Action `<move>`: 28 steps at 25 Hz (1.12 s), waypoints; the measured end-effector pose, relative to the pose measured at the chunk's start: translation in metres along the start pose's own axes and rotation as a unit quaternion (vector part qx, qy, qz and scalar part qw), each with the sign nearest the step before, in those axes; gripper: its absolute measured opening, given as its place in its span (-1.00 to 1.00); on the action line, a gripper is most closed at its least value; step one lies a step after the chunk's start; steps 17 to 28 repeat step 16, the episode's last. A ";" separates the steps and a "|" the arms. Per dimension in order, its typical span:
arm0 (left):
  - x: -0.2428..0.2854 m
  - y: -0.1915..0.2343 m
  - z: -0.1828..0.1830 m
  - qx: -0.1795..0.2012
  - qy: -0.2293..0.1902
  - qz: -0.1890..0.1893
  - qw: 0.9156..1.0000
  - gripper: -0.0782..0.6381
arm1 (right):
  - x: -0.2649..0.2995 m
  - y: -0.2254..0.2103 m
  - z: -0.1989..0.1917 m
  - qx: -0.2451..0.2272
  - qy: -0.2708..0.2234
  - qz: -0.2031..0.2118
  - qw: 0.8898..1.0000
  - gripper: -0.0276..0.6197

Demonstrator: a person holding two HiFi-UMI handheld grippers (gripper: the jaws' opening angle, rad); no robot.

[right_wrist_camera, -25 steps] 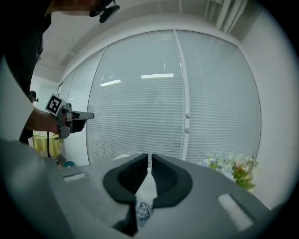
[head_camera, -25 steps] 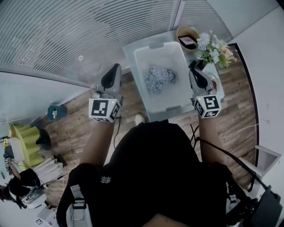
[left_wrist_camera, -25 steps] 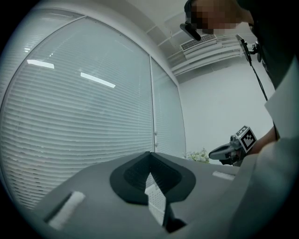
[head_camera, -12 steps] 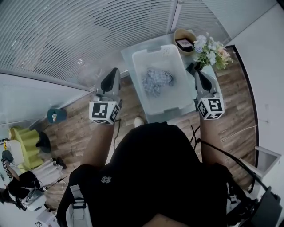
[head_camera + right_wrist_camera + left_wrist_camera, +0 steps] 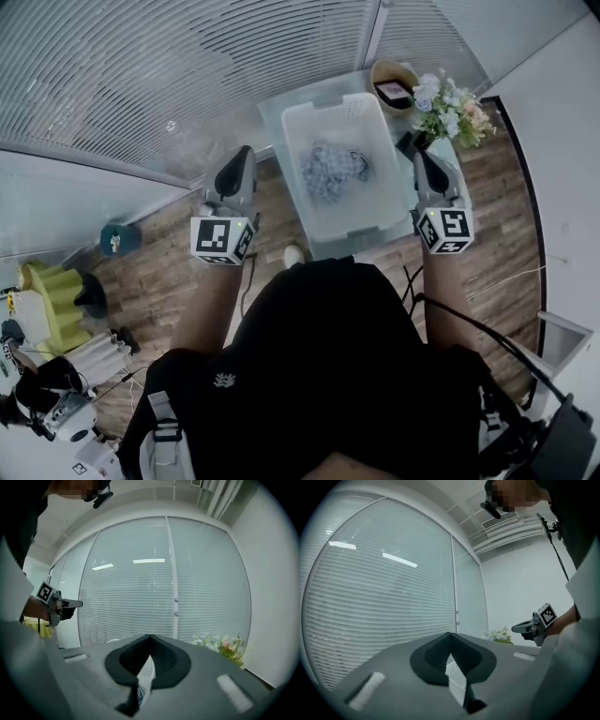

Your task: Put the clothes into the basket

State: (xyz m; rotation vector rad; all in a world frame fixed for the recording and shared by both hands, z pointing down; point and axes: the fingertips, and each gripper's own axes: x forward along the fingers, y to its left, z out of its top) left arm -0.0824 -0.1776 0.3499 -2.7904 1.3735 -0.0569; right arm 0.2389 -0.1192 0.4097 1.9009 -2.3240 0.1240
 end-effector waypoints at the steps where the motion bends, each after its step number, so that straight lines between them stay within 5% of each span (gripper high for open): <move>1: 0.000 0.000 0.000 0.000 0.000 0.000 1.000 -0.76 | 0.001 0.001 -0.001 0.001 0.000 0.002 1.000 -0.91; 28: 0.003 0.000 0.003 0.001 -0.003 -0.003 1.000 -0.76 | 0.006 0.007 -0.006 0.004 0.003 0.010 1.000 -0.91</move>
